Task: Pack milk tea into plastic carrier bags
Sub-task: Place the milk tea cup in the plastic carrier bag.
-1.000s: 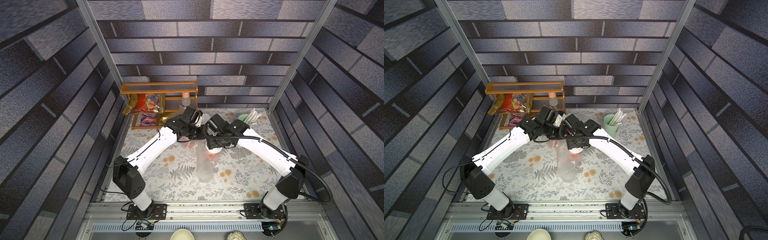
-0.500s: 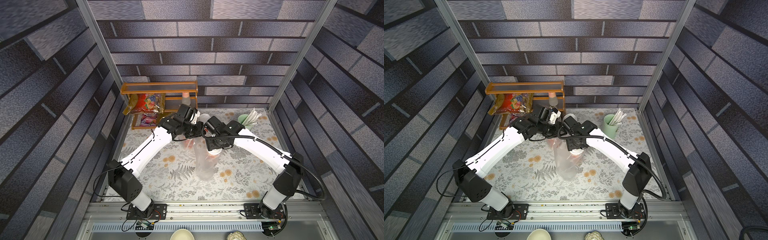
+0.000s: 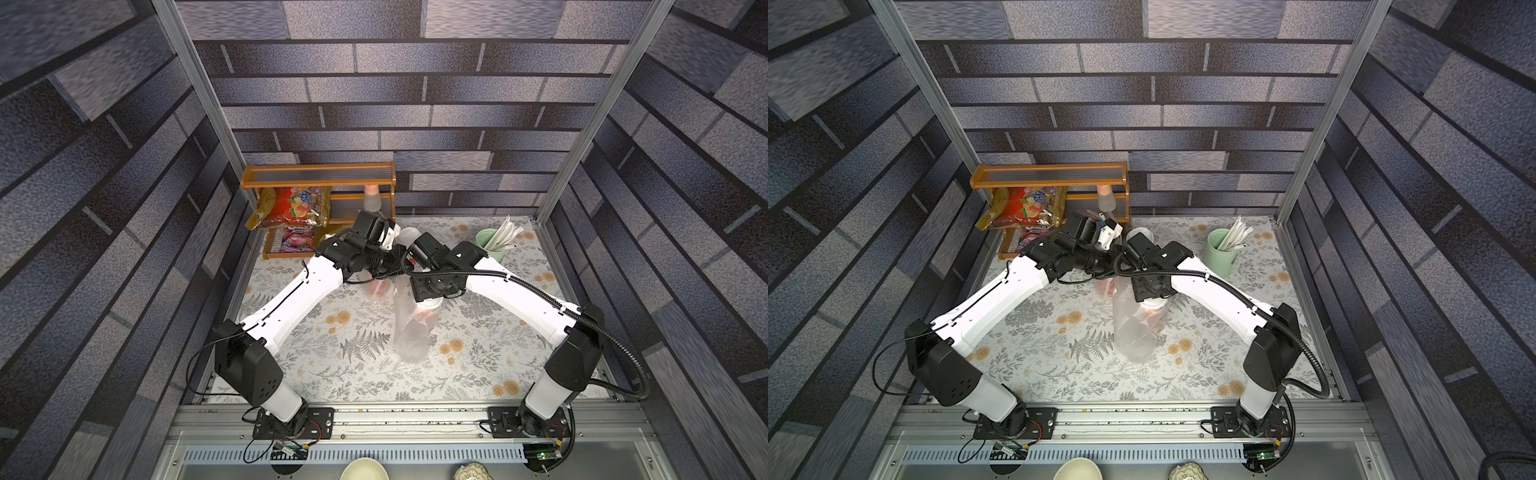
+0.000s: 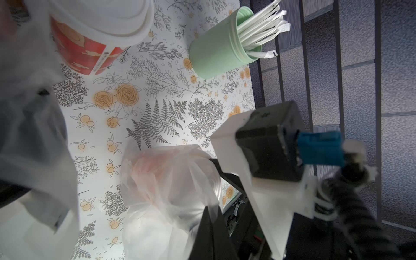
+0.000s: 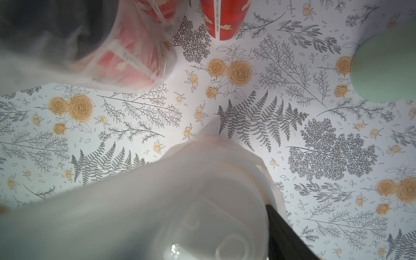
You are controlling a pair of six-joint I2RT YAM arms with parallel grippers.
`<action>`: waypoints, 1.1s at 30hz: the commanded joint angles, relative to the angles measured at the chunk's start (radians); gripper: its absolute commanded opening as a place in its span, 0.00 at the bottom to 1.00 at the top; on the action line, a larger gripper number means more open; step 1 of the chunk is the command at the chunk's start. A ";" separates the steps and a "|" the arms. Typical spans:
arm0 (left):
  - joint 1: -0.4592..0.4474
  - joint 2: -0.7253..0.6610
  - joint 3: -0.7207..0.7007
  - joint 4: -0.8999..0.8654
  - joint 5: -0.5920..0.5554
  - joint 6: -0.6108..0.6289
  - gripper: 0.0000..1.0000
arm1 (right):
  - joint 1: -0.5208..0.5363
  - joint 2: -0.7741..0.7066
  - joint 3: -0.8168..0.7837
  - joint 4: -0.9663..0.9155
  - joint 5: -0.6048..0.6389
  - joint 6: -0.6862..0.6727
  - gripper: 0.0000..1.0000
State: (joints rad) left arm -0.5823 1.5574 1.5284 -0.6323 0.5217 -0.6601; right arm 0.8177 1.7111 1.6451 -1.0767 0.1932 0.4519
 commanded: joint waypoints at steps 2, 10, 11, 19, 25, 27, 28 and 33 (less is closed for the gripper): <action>0.002 -0.055 -0.024 0.049 0.029 -0.005 0.00 | -0.003 0.045 -0.036 -0.033 -0.028 -0.006 0.46; -0.001 -0.025 -0.089 0.034 0.015 -0.005 0.00 | -0.005 0.016 0.068 -0.080 -0.032 -0.006 0.74; -0.001 -0.023 -0.092 0.035 0.014 -0.004 0.00 | -0.005 0.009 0.080 -0.089 -0.033 -0.004 0.76; 0.001 -0.013 -0.096 0.023 0.003 0.003 0.00 | -0.036 -0.094 0.087 -0.111 -0.076 0.033 0.82; 0.000 -0.008 -0.096 0.021 0.004 0.004 0.00 | -0.106 -0.241 -0.091 -0.024 -0.185 0.119 0.61; -0.002 -0.005 -0.094 0.020 0.006 0.004 0.00 | -0.143 -0.293 -0.174 0.031 -0.247 0.162 0.49; -0.002 -0.003 -0.093 0.020 0.008 0.004 0.00 | -0.163 -0.320 -0.218 0.068 -0.280 0.182 0.44; -0.002 -0.002 -0.091 0.016 0.008 0.007 0.00 | -0.231 -0.389 -0.412 0.249 -0.450 0.247 0.33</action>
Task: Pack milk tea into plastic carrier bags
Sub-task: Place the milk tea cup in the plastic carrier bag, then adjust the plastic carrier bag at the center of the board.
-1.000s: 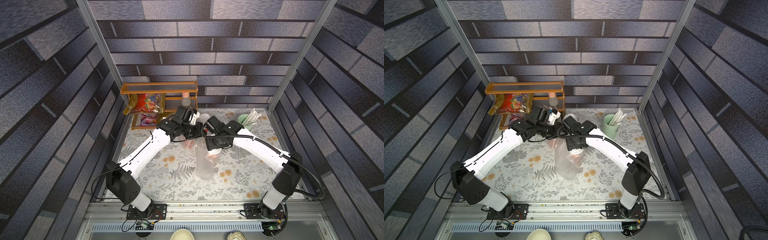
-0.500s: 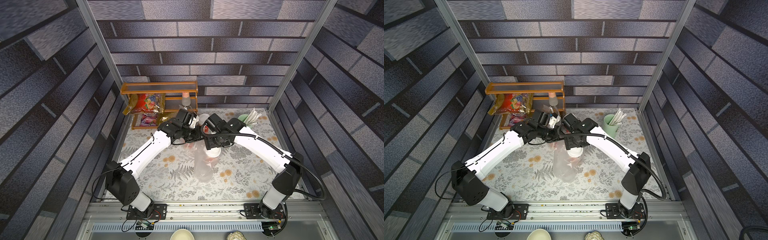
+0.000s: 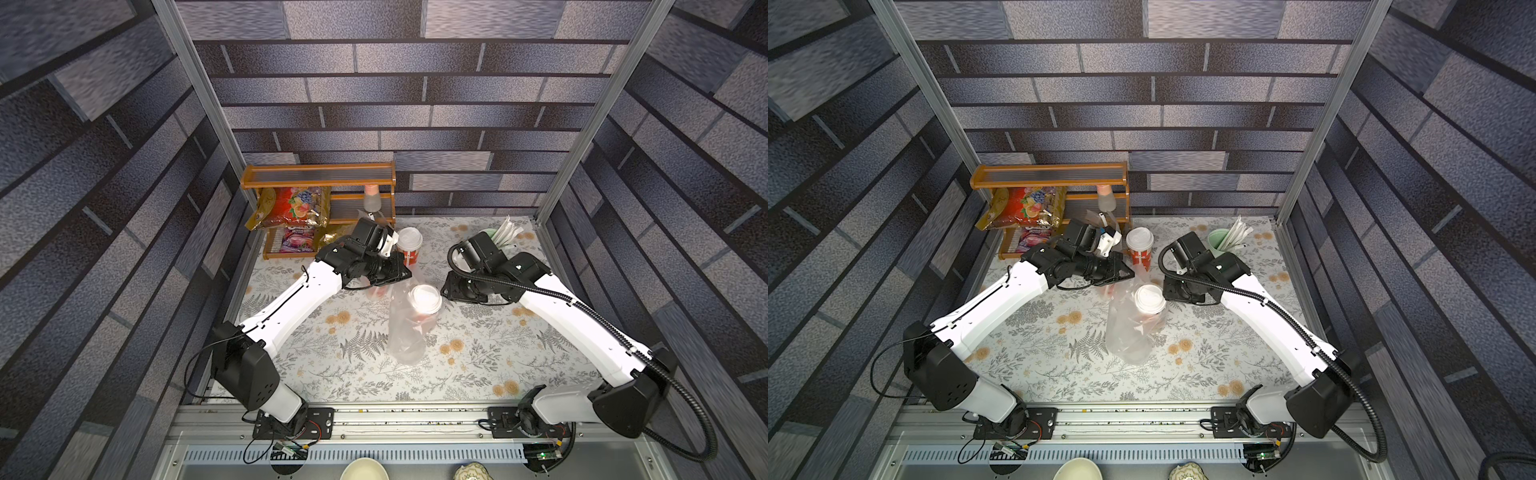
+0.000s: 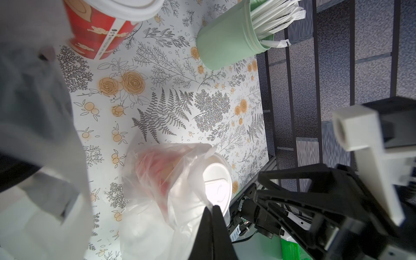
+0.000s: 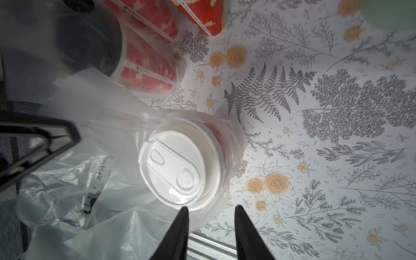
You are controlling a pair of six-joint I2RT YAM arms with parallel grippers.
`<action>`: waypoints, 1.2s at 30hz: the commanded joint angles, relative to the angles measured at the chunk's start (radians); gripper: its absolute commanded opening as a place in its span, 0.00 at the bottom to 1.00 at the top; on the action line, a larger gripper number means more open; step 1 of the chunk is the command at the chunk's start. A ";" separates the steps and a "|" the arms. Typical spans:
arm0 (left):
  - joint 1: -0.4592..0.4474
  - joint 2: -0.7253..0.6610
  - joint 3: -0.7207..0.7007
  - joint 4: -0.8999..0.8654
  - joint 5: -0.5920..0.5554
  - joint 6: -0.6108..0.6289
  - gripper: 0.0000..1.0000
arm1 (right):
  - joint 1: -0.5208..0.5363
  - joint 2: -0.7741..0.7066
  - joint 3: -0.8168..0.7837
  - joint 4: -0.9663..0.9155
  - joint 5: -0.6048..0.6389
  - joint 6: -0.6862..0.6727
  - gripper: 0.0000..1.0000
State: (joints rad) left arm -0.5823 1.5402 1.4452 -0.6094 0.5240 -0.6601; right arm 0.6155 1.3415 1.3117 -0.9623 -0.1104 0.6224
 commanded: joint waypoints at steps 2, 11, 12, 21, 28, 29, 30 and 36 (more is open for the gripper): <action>-0.002 0.016 -0.004 -0.010 0.005 0.008 0.00 | -0.044 -0.024 -0.130 0.193 -0.197 0.095 0.31; -0.007 0.018 0.009 -0.022 -0.001 0.009 0.00 | -0.086 -0.016 -0.236 0.285 -0.252 0.119 0.25; -0.007 0.018 0.011 -0.021 -0.001 0.008 0.00 | -0.088 -0.013 -0.236 0.285 -0.252 0.119 0.23; -0.017 0.020 0.033 -0.045 -0.009 0.015 0.00 | -0.097 -0.039 -0.228 0.229 -0.200 0.099 0.00; -0.018 0.014 0.043 -0.067 -0.032 0.021 0.00 | -0.097 -0.071 -0.175 0.074 -0.125 0.052 0.00; -0.018 0.013 0.044 -0.070 -0.037 0.021 0.00 | -0.096 -0.079 -0.168 0.053 -0.113 0.047 0.00; -0.017 0.011 0.043 -0.074 -0.038 0.021 0.00 | -0.097 -0.087 -0.162 0.040 -0.109 0.042 0.00; -0.022 0.010 0.048 -0.077 -0.030 0.023 0.00 | -0.097 -0.091 -0.073 -0.014 -0.103 0.023 0.00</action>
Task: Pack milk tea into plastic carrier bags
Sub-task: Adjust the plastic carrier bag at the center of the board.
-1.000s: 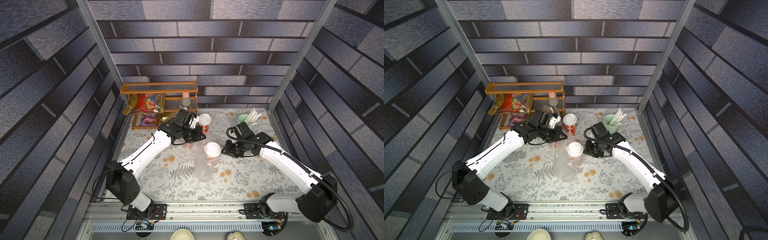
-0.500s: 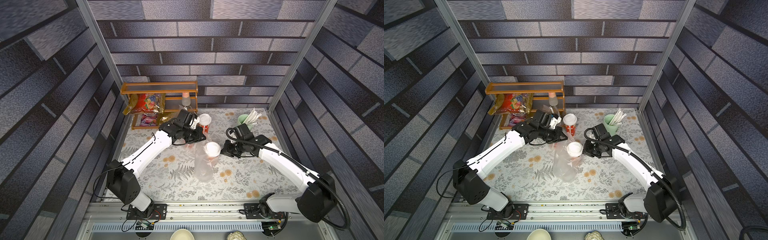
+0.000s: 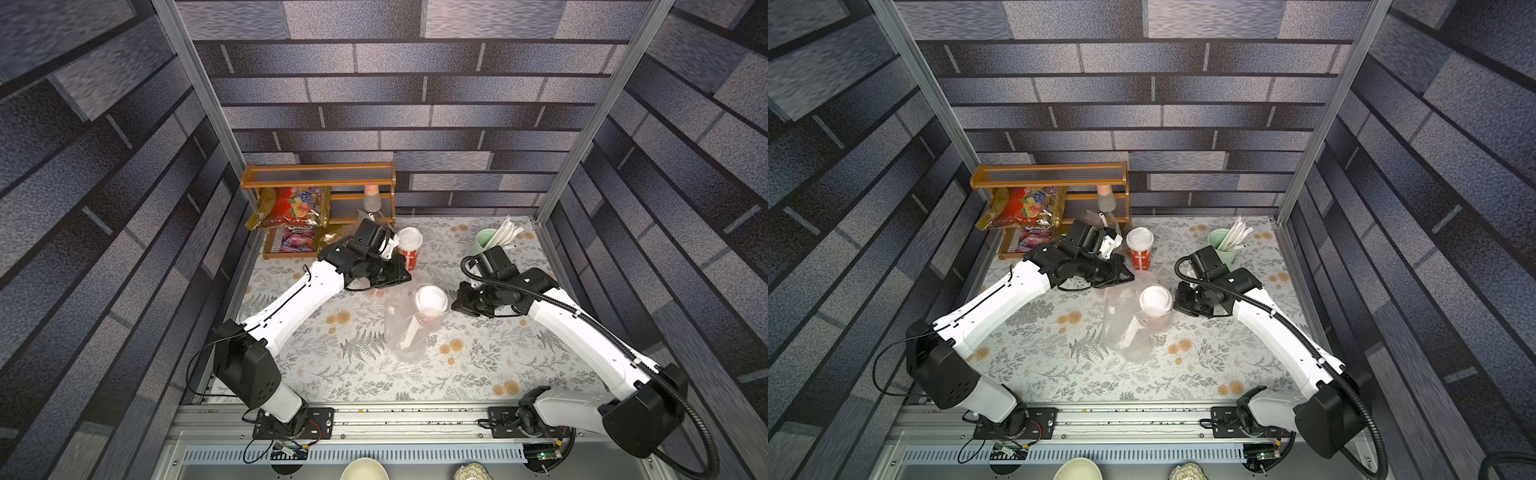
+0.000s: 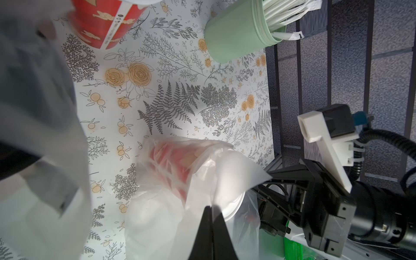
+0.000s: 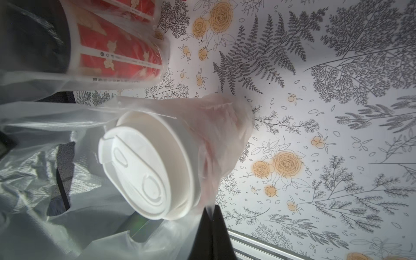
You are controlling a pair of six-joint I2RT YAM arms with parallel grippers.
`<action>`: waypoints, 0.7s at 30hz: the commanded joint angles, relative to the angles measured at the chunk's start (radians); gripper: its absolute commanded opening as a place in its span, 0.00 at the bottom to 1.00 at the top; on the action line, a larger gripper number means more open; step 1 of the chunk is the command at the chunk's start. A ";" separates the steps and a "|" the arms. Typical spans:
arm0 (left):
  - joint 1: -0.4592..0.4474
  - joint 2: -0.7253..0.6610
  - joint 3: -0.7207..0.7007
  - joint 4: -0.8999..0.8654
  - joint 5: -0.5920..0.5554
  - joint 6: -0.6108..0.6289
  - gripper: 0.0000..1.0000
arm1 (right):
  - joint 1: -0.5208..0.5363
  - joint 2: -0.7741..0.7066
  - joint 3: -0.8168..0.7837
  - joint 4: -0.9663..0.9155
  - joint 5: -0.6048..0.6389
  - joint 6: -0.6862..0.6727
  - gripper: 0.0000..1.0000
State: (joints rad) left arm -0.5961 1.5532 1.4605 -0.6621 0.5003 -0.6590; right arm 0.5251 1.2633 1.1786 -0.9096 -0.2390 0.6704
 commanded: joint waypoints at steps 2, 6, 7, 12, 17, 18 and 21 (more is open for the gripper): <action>-0.013 0.002 0.043 -0.027 -0.002 0.023 0.00 | -0.006 -0.007 0.109 -0.086 0.031 -0.034 0.00; -0.024 0.008 0.060 -0.029 0.003 0.023 0.00 | -0.007 0.022 0.198 -0.114 0.033 -0.056 0.00; -0.026 0.008 0.065 -0.026 0.006 0.022 0.00 | -0.007 0.033 0.218 -0.117 0.028 -0.061 0.00; -0.028 -0.003 0.081 -0.025 0.007 0.009 0.00 | -0.006 0.067 0.284 -0.102 -0.005 -0.074 0.00; -0.026 -0.013 0.095 -0.065 -0.038 0.001 0.00 | -0.007 0.130 0.355 -0.155 0.077 -0.136 0.00; -0.025 -0.010 0.102 -0.084 -0.054 0.003 0.00 | -0.008 0.141 0.361 -0.159 0.099 -0.150 0.00; -0.021 0.005 0.117 -0.115 -0.069 0.001 0.00 | -0.020 0.199 0.392 -0.199 0.148 -0.199 0.00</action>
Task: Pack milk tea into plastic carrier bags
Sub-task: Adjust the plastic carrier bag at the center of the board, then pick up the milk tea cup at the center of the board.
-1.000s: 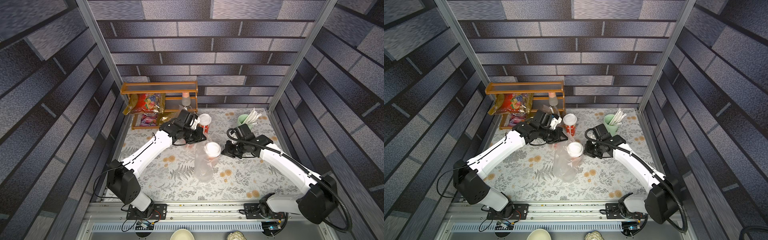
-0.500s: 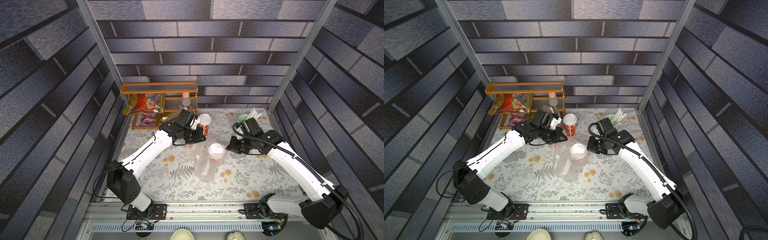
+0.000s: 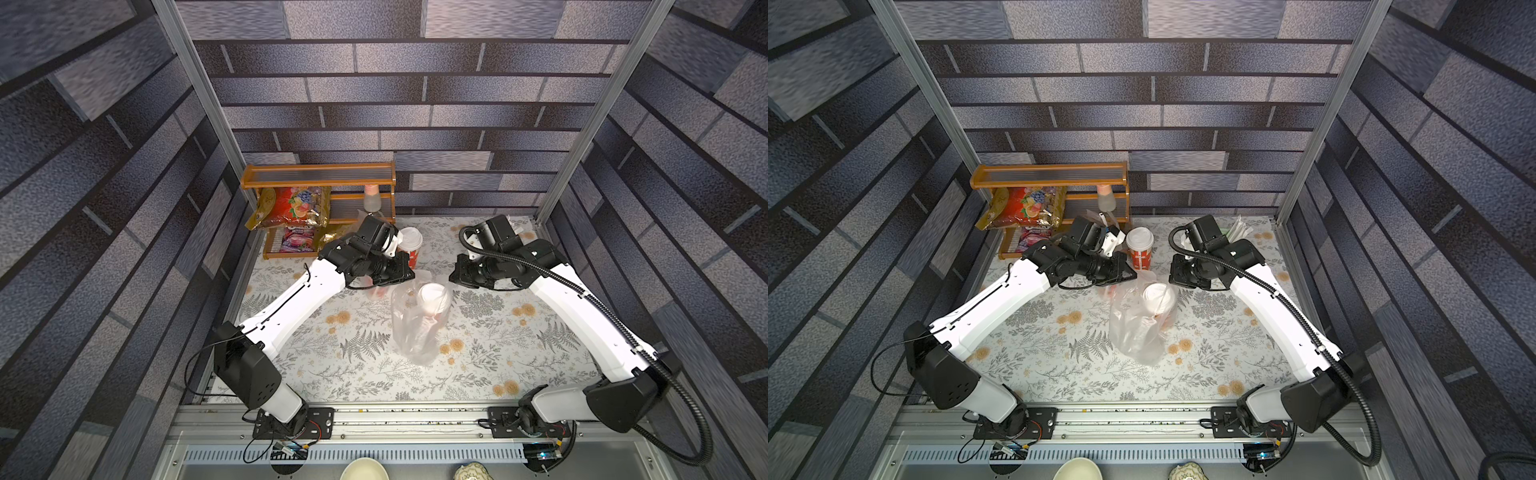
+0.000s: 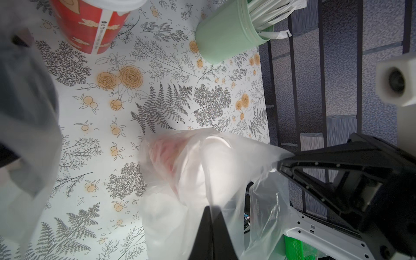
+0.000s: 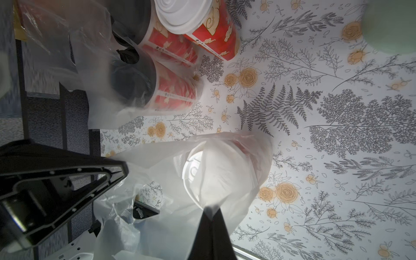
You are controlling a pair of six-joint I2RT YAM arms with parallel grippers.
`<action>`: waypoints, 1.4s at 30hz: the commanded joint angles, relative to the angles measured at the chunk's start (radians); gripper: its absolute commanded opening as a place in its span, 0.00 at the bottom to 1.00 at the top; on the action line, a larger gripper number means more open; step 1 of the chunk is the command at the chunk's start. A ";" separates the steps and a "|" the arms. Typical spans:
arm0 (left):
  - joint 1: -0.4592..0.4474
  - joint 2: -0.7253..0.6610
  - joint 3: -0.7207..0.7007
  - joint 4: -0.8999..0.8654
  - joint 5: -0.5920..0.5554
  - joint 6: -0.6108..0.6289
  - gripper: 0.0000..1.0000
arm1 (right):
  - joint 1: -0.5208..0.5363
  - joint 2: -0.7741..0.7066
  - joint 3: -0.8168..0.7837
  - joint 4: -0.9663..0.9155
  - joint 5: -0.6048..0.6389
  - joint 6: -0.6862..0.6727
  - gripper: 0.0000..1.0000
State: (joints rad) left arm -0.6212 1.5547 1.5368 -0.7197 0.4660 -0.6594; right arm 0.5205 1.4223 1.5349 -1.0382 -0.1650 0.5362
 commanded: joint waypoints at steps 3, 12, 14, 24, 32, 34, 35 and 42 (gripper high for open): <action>0.004 0.004 0.058 -0.058 -0.036 -0.002 0.00 | -0.020 0.072 0.075 -0.083 0.099 -0.090 0.00; -0.009 0.010 0.076 -0.108 -0.012 0.011 0.54 | -0.020 0.075 0.139 -0.161 0.120 -0.115 0.29; -0.025 0.010 0.088 -0.148 -0.020 0.023 0.58 | -0.019 0.069 0.164 -0.177 0.134 -0.122 0.40; -0.057 -0.051 0.075 -0.246 -0.049 0.046 0.67 | -0.020 0.222 0.306 0.008 0.087 -0.288 0.67; -0.045 -0.122 -0.027 -0.239 -0.104 -0.020 0.67 | -0.019 0.469 0.458 0.239 0.040 -0.362 0.89; -0.031 -0.158 -0.063 -0.217 -0.109 -0.051 0.72 | -0.019 0.517 0.484 0.284 0.052 -0.373 0.90; -0.027 -0.175 -0.076 -0.205 -0.110 -0.059 0.74 | -0.018 0.534 0.493 0.304 0.055 -0.378 0.91; 0.062 -0.324 -0.162 -0.167 -0.140 -0.102 0.80 | 0.013 0.672 0.601 0.328 0.092 -0.437 0.93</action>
State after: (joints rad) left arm -0.5968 1.3003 1.4082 -0.9073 0.3592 -0.7254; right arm 0.5186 2.0598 2.0857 -0.7448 -0.1017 0.1467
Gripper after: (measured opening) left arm 0.793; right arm 0.928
